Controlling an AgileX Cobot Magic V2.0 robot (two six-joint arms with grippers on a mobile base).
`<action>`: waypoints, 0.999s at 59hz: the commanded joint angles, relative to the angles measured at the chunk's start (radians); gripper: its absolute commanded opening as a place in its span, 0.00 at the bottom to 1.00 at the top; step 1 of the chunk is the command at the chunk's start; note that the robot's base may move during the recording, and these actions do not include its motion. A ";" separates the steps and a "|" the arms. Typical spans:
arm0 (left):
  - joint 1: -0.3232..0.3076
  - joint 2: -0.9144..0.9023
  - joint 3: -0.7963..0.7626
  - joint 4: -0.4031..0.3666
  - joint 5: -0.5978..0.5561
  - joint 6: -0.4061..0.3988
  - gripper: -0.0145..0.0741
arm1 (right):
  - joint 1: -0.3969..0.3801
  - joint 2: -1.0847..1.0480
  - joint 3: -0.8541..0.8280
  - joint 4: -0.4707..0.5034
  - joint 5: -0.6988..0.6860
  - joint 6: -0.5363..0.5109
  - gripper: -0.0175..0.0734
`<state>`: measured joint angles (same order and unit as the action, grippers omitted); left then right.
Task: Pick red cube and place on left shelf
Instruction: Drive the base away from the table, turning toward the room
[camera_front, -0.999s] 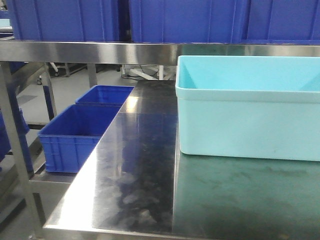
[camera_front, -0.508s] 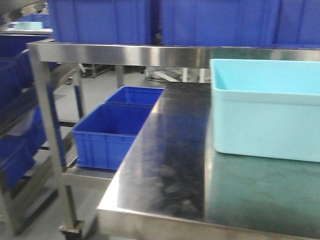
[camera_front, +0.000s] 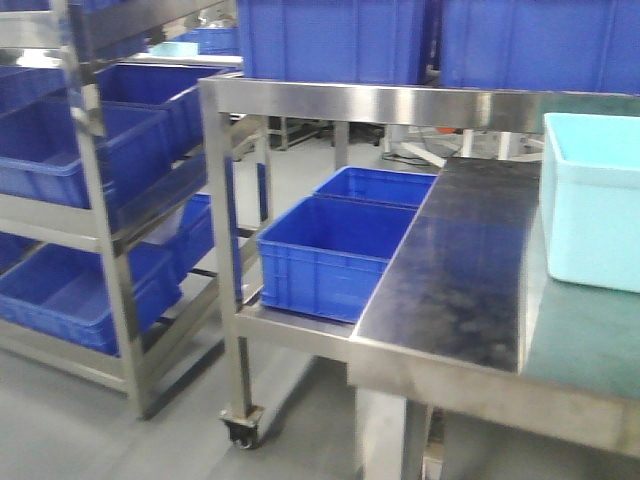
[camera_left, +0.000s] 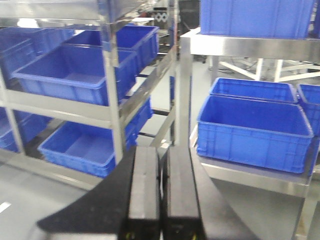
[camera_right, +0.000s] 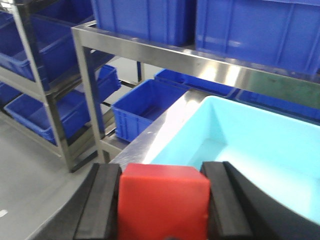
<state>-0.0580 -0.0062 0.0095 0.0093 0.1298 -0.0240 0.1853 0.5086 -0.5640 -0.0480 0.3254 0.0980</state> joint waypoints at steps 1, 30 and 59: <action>-0.004 -0.016 0.023 -0.003 -0.088 -0.001 0.28 | 0.000 0.002 -0.027 -0.013 -0.084 -0.006 0.25; -0.004 -0.016 0.023 -0.003 -0.088 -0.001 0.28 | 0.000 0.002 -0.027 -0.013 -0.084 -0.006 0.25; -0.004 -0.016 0.023 -0.003 -0.088 -0.001 0.28 | 0.000 0.002 -0.027 -0.013 -0.084 -0.006 0.25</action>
<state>-0.0580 -0.0062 0.0095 0.0093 0.1298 -0.0240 0.1853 0.5086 -0.5640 -0.0480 0.3254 0.0980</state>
